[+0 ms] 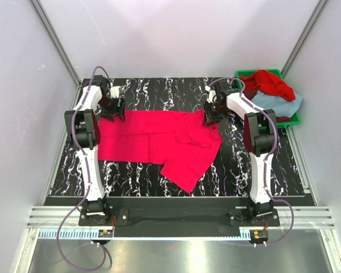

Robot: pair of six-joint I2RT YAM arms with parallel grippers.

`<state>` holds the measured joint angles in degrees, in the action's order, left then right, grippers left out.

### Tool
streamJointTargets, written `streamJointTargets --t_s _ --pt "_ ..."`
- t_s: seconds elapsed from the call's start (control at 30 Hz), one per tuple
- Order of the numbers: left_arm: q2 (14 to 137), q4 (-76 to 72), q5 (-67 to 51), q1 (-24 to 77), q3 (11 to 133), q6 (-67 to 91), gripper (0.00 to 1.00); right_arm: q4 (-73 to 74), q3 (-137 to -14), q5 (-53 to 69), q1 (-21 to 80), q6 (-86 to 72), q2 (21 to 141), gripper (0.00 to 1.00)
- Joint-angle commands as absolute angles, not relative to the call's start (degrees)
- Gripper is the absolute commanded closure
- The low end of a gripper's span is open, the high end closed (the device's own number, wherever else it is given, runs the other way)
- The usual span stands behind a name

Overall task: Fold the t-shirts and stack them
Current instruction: Fold the tshirt

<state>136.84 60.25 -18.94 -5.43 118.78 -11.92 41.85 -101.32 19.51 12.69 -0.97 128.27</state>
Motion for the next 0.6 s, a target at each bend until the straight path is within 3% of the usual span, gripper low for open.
streamJointTargets --t_s 0.0,0.57 --pt "139.3 59.2 -15.9 -5.4 122.2 -9.9 0.25 42.4 -104.1 18.7 11.9 -1.1 130.1 0.65" --pt "146.4 55.5 -9.8 -5.2 131.4 -7.8 0.23 44.6 -120.7 14.2 9.0 3.5 143.0 0.63"
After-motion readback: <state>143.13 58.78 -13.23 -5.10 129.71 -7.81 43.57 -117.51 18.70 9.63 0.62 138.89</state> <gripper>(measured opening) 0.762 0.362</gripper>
